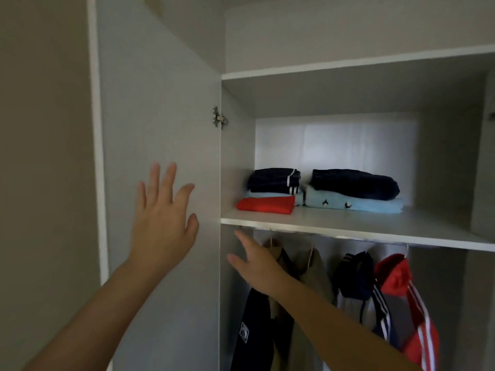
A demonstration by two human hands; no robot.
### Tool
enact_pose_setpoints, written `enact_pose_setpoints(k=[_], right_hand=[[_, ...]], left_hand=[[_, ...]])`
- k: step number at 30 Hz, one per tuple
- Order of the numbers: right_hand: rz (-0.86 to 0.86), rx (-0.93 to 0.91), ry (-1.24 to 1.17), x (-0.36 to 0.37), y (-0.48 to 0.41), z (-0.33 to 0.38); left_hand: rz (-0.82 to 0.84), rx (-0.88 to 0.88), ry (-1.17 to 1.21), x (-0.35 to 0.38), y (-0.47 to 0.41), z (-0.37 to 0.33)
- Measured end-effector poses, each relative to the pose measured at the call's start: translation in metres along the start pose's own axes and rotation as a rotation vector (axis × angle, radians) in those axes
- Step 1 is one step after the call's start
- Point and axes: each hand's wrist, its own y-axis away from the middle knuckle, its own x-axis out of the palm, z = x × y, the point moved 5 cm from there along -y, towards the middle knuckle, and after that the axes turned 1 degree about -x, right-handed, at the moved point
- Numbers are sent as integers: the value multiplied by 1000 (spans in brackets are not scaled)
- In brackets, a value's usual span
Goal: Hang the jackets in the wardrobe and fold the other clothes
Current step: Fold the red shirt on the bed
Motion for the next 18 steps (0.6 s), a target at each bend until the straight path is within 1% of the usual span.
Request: enact_pose_setpoints(k=[3,6,7,9,10,12,15,18], right_hand=[[50,-27,-63,33,9,45],[74,-30,-72,69,15,77],[86,-31,-81,82,15,86],[120,-23,-81,108,12,100],[137,-10,-70,122,10,106],[145,28,-39,150,2,117],[44,108,28,183,-9,129],[-193,176,13,188,-14,133]], left_hand=[[-27,-95,-65,-39,3,35],[36,-193,-35,-54,7,69],[72,-219,28,-55,7,81],[173,-255,239,-54,6,101],[230,-244,342,-52,5,107],[302,-208,469,-51,5,117],[345,-183,551,-52,0,128],[379,-97,552,-53,-5,127]])
